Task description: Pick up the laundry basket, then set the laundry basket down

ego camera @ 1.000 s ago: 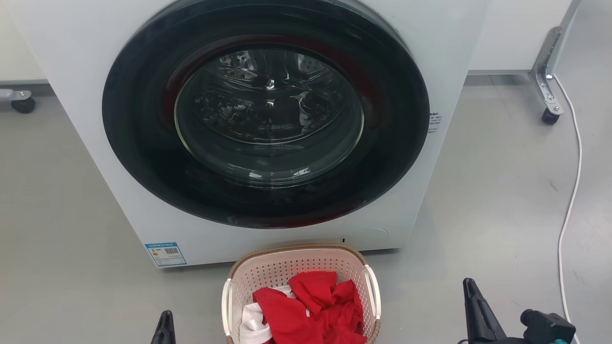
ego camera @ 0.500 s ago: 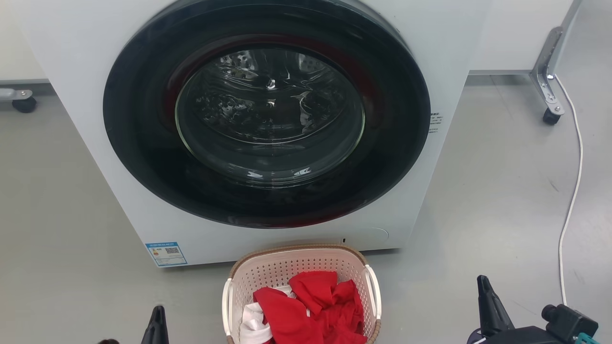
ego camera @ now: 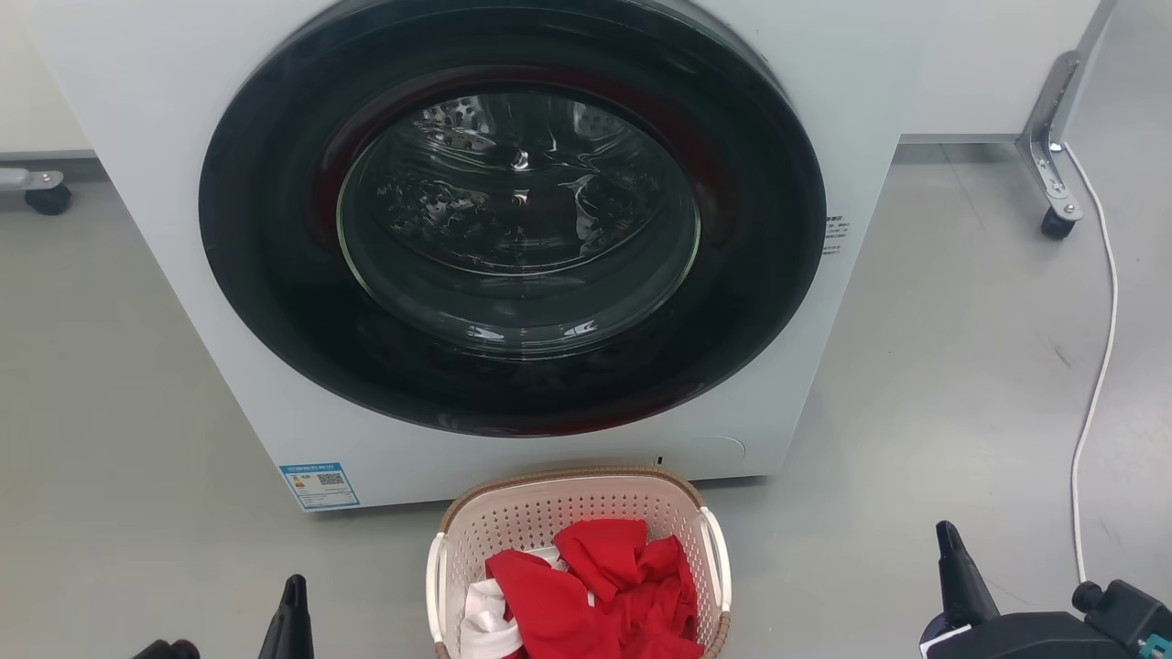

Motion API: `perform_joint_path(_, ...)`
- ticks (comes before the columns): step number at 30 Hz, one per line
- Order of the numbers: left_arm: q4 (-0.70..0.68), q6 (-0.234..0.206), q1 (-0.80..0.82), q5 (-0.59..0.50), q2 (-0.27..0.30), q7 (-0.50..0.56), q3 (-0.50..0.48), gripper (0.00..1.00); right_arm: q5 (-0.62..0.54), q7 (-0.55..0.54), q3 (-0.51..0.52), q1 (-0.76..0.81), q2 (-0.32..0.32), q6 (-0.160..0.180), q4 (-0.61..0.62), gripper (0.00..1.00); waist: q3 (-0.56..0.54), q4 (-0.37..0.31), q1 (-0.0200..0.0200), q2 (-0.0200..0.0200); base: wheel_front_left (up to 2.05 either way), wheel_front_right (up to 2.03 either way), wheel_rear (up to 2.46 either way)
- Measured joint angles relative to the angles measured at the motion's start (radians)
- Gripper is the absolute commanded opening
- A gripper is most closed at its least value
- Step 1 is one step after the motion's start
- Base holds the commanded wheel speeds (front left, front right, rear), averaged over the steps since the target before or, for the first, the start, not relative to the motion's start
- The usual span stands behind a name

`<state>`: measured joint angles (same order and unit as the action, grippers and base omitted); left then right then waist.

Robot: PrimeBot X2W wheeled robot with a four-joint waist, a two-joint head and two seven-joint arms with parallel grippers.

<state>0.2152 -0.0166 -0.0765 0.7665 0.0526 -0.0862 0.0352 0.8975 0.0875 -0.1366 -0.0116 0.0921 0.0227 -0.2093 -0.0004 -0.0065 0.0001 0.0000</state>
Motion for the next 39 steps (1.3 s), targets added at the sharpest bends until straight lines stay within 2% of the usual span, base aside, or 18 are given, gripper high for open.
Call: perform_joint_path(39,0.059,0.097,0.108,0.593,-0.007,0.144,-0.090,0.00,0.500,-0.142,0.192,-0.050,-0.034,-0.101,-0.064,0.00,0.002,0.005,0.0000,0.0000,0.00,0.00,0.00)
